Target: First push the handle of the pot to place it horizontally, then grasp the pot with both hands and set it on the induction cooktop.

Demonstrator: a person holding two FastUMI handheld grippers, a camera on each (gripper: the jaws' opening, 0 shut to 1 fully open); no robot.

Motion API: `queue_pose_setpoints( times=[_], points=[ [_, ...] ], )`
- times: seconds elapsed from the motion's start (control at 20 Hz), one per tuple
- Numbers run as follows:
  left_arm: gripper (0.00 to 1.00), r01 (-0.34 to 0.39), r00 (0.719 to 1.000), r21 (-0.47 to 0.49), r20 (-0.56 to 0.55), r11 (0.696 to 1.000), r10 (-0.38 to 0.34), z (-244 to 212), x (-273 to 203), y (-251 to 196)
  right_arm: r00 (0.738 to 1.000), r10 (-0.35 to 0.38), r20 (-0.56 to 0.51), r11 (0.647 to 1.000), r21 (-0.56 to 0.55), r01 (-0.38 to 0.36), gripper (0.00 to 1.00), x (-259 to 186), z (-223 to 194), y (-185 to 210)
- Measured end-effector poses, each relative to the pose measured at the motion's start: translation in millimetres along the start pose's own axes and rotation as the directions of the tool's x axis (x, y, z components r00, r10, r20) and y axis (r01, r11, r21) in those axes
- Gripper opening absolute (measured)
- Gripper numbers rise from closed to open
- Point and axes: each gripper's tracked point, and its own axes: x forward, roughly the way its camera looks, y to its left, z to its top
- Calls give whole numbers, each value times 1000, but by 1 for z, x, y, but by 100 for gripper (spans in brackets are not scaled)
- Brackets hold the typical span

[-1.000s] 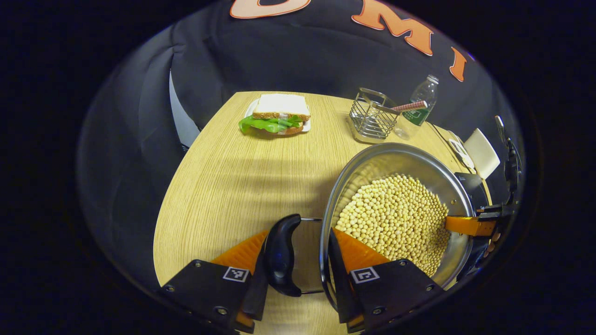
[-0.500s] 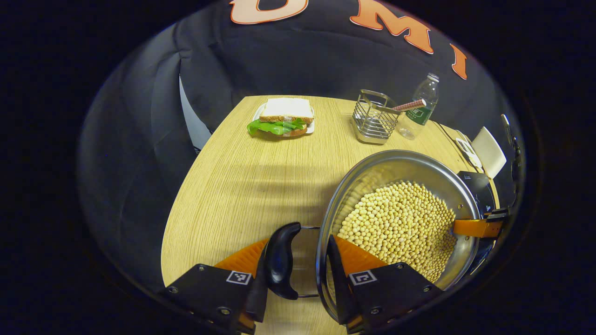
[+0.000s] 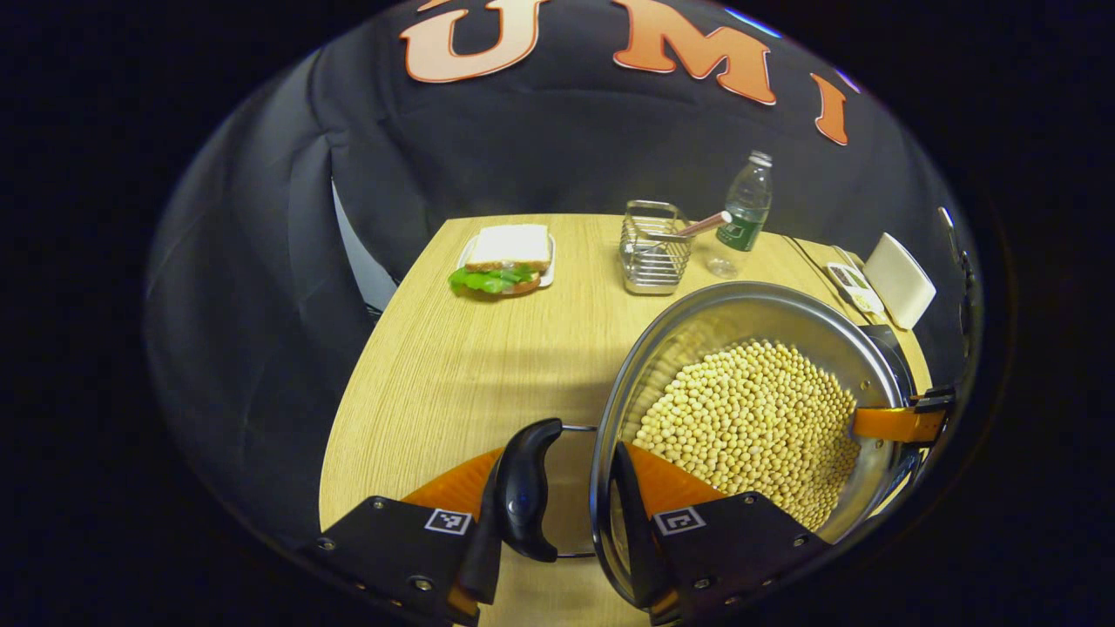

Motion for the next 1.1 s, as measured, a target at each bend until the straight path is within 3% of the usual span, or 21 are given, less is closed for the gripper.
queue_pose_setpoints(
  times=[0.5,0.9,0.95,1.0,1.1],
  points=[
    [60,26,998,54,60,998,-29,17,-3,-7,997,-20,77,999,31,17,54,-26,6,-18],
    [60,46,994,92,91,995,-55,26,-3,-16,990,-33,135,999,47,26,54,-63,19,-53],
    [55,51,994,102,94,993,-60,26,-1,-17,989,-37,140,998,54,30,54,-65,21,-57],
    [60,53,993,112,98,992,-65,28,1,-17,988,-40,149,998,57,32,54,-68,25,-62],
    [60,61,991,128,108,990,-75,31,3,-19,985,-50,163,997,60,40,54,-75,30,-71]
  ],
)
